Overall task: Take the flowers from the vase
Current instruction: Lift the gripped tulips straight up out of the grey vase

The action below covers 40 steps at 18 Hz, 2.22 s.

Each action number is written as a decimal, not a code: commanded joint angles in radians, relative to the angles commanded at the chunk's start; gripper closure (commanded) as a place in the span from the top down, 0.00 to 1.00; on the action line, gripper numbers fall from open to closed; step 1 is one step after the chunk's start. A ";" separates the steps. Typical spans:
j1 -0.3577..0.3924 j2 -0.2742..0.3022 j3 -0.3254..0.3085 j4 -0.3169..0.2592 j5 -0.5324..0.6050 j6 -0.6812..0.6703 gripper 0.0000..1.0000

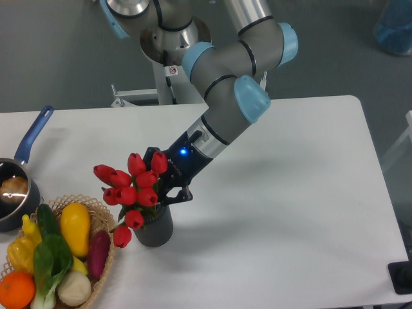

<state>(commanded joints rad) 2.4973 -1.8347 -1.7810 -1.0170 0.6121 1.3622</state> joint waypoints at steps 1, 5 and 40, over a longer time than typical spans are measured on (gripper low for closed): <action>0.006 0.008 0.000 0.000 0.000 -0.008 0.33; 0.018 0.031 -0.003 -0.003 -0.020 -0.018 0.33; 0.179 0.170 -0.002 -0.005 -0.284 -0.232 0.33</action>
<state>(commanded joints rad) 2.6767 -1.6644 -1.7825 -1.0216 0.3284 1.1306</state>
